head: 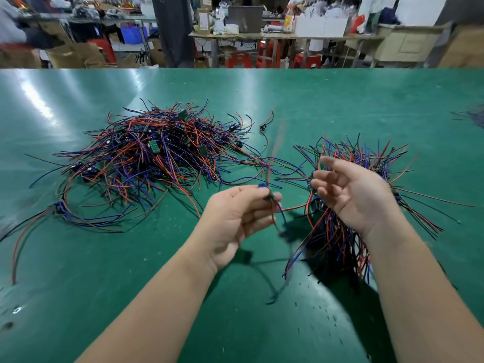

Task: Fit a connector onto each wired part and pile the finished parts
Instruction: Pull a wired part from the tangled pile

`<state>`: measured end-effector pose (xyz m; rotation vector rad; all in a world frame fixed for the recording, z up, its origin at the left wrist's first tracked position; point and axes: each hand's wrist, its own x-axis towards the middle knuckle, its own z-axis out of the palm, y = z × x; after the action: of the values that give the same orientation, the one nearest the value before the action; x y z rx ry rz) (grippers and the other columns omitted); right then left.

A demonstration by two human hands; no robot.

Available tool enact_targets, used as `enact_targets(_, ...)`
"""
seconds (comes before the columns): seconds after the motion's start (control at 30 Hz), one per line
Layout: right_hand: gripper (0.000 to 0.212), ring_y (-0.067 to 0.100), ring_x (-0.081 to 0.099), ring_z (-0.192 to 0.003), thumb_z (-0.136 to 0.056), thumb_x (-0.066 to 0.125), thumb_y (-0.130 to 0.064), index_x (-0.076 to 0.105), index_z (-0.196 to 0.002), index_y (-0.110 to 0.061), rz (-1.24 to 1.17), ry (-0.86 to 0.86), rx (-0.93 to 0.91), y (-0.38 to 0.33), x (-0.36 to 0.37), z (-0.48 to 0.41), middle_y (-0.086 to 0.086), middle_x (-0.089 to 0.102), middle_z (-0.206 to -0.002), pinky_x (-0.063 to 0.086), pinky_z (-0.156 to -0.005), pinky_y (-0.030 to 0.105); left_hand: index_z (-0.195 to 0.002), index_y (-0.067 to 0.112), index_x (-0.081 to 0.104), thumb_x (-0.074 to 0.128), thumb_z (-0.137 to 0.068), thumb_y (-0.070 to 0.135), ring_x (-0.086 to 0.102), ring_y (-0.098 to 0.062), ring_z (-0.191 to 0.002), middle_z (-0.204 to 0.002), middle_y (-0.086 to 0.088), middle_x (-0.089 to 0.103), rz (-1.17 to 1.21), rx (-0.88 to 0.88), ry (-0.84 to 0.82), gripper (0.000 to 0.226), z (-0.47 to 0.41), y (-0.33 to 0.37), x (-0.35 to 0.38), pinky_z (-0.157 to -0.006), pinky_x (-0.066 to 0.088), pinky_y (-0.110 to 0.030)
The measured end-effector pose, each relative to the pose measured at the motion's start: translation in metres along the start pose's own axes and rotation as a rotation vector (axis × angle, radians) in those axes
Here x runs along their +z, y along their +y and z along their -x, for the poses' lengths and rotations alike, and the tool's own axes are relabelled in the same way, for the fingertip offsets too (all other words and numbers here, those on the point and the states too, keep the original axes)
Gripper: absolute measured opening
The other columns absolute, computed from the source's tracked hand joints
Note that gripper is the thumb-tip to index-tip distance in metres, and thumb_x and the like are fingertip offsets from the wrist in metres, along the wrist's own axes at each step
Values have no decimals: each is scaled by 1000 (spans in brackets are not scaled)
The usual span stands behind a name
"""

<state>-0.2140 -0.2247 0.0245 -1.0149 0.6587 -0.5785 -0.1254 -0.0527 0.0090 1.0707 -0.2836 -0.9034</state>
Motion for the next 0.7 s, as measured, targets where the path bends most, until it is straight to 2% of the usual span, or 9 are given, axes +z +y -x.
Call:
enact_targets(0.07, 17, 13, 63, -50, -95, 46, 1, 61, -102, -3, 170, -118, 14, 7, 3, 2, 10, 64, -70, 51, -46, 18, -92, 8, 65, 66, -68, 21, 72, -16, -79, -89, -8, 75, 178, 7, -36, 27, 0, 7, -2, -63, 58, -23)
enact_targets(0.13, 18, 13, 63, -51, -89, 55, 7, 65, -101, -3, 368, -267, 11, 14, 5, 5, 8, 65, -71, 50, -47, 18, -81, 12, 73, 66, -68, 25, 71, -14, -85, -97, -5, 74, 320, 21, -93, 20, 1, 13, -6, -66, 58, -24)
enact_targets(0.23, 31, 14, 65, -62, -77, 68, 8, 72, -98, -15, 564, -583, 24, 20, 7, 11, 7, 69, -79, 51, -55, 19, -74, 22, 71, 65, -71, 36, 60, -8, -82, -93, 8, 67, 387, 23, -82, 15, 2, 12, -11, -70, 48, -25)
enact_targets(0.3, 43, 12, 65, -74, -71, 73, 5, 74, -104, -22, 575, -791, -3, 20, 7, 14, 5, 72, -88, 51, -66, 21, -76, 22, 66, 64, -71, 38, 54, -7, -73, -83, 10, 61, 428, -1, -75, 17, 1, 10, -12, -68, 46, -23)
enact_targets(0.37, 53, 10, 65, -78, -68, 74, 2, 70, -115, -22, 460, -936, -33, 20, 9, 17, 6, 71, -93, 50, -71, 20, -72, 19, 66, 65, -71, 36, 57, -5, -66, -76, 10, 60, 467, 3, -101, 17, 2, 11, -12, -67, 50, -22)
enact_targets(0.43, 52, 9, 64, -76, -67, 74, 1, 69, -115, -18, 365, -919, -97, 24, 14, 19, 6, 70, -91, 49, -71, 20, -69, 17, 69, 67, -69, 31, 63, -5, -65, -71, 8, 65, 533, 26, -123, 14, 3, 12, -9, -68, 53, -21)
enact_targets(0.53, 45, 10, 58, -70, -67, 72, -2, 73, -105, -27, 280, -713, -183, 33, 26, 19, 1, 67, -80, 45, -63, 20, -64, 14, 72, 66, -66, 24, 69, -6, -67, -68, 4, 71, 574, 54, -80, 11, 3, 15, -6, -70, 55, -19)
enact_targets(0.63, 44, 10, 50, -65, -67, 79, -12, 70, -108, -25, 266, -608, -217, 41, 33, 20, 4, 59, -80, 42, -59, 18, -65, 14, 71, 64, -65, 23, 70, -9, -65, -70, 1, 73, 527, 39, -82, 12, 4, 14, -6, -67, 56, -21)
enact_targets(0.7, 41, 8, 48, -64, -66, 71, -19, 70, -107, -23, 213, -585, -210, 43, 36, 23, 3, 57, -82, 41, -59, 18, -70, 19, 65, 68, -62, 25, 65, -7, -56, -66, 4, 70, 420, 11, -82, 11, 5, 11, -4, -60, 53, -20)
